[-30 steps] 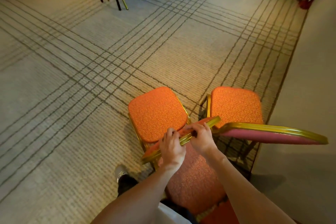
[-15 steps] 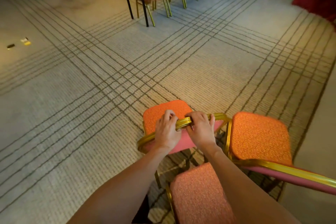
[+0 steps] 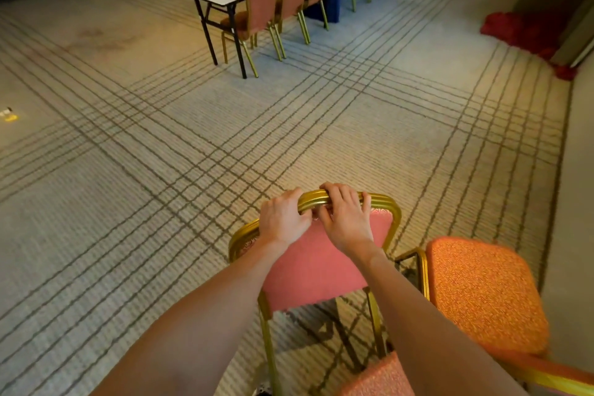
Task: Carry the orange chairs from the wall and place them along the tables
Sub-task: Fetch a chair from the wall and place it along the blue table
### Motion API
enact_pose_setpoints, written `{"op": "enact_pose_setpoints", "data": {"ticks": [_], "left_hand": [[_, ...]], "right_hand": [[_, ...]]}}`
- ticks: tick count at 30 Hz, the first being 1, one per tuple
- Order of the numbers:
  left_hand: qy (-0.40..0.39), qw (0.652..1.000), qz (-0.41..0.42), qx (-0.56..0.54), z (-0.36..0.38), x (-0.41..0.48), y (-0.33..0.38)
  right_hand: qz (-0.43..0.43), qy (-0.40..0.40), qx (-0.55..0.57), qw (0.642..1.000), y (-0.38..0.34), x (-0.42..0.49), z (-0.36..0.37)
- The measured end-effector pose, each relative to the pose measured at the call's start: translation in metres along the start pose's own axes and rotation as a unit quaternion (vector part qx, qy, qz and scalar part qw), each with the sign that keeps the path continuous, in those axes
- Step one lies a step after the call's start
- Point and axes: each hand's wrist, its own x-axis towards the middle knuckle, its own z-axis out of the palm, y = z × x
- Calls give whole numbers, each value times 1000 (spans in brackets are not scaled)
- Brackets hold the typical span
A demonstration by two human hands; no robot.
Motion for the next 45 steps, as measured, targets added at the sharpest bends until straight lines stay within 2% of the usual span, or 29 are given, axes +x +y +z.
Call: {"op": "enact_pose_setpoints", "data": {"ticks": [6,17,23,27,33,36,40,45], "left_hand": [[-17,999,38,-5,-4,61,-27],[-43,999,1,7,4,96,-21],[-45,998,-13,43,11,129,-15],[-36,997,-19,72,22,159,-22],[-52,989,-106,88,40,220,-23],[-72,986,-124,82,46,251,-29],[-97,982,-141,77,48,273,-35],[-106,976,-152,111,53,294,-41]], "right_hand": [[57,38,-9,998,-20,52,19],[87,41,-63,993,-14,90,15],[33,63,-102,992,15,131,15],[44,27,-93,994,36,176,12],[35,-70,-46,996,53,248,17],[-19,-73,-88,993,59,278,20],[-11,-108,-88,990,58,300,25],[-19,-102,-107,989,60,322,27]]}}
